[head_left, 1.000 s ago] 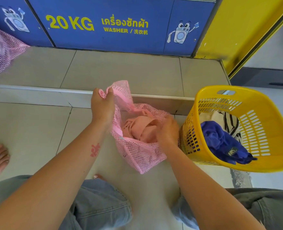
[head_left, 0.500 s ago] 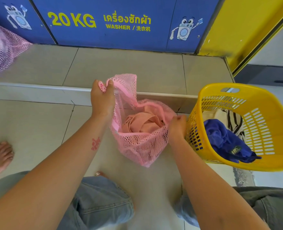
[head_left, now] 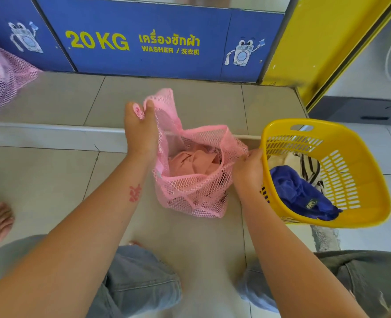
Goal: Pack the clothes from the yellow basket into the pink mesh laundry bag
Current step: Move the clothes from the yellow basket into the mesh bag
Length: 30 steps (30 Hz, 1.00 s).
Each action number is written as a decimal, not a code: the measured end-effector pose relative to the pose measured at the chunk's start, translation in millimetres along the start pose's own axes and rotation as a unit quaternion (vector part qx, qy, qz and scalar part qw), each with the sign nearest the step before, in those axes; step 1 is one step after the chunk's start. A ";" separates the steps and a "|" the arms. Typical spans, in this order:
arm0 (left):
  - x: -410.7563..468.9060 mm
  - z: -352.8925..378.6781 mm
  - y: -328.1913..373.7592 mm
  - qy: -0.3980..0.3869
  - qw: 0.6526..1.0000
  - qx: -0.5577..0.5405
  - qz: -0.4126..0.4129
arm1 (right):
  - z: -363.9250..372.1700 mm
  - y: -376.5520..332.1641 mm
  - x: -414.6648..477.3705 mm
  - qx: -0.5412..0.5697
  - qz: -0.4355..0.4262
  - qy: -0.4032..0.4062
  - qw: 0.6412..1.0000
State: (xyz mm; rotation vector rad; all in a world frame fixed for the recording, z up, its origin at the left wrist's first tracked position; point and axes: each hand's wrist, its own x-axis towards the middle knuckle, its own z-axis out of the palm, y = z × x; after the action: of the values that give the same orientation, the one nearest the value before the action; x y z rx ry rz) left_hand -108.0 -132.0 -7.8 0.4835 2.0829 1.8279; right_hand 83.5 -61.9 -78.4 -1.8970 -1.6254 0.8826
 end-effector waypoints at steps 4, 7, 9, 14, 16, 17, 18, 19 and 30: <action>-18.0 6.7 -16.1 -0.031 0.999 0.027 -0.017 | -1.0 -1.4 -6.4 -0.077 -0.039 -0.042 0.995; -22.9 13.4 -11.7 -0.041 0.999 0.021 -0.009 | -5.6 -10.8 -9.8 -0.124 -0.123 -0.049 0.983; -25.0 18.5 -6.6 -0.036 0.999 0.030 0.009 | -14.7 -19.0 -7.3 -0.109 -0.178 -0.033 0.977; -33.3 30.9 -0.5 -0.036 0.998 0.035 0.037 | -50.7 -19.7 20.0 -0.059 -0.210 0.042 0.975; -37.9 36.2 0.2 -0.037 0.998 0.038 0.032 | -64.5 -4.6 37.9 -0.094 -0.173 0.069 0.978; -40.5 39.2 0.4 -0.038 0.998 0.039 0.029 | -70.0 5.3 47.0 -0.124 -0.143 0.069 0.980; -42.9 42.2 0.6 -0.038 0.998 0.039 0.028 | -74.3 15.7 55.4 -0.156 -0.103 0.056 0.981; -45.3 45.2 0.9 -0.037 0.998 0.039 0.027 | -77.5 26.9 63.1 -0.185 -0.054 0.030 0.981; -50.6 80.3 -4.7 -0.027 0.999 0.013 0.012 | -67.9 104.0 115.6 -0.392 0.159 -0.263 0.867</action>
State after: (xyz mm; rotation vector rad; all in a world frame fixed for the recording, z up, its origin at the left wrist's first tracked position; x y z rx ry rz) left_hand -26.6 -84.9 -21.4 0.5595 2.0773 1.7822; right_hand 212.8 36.9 -126.3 -2.7068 -2.2816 1.0249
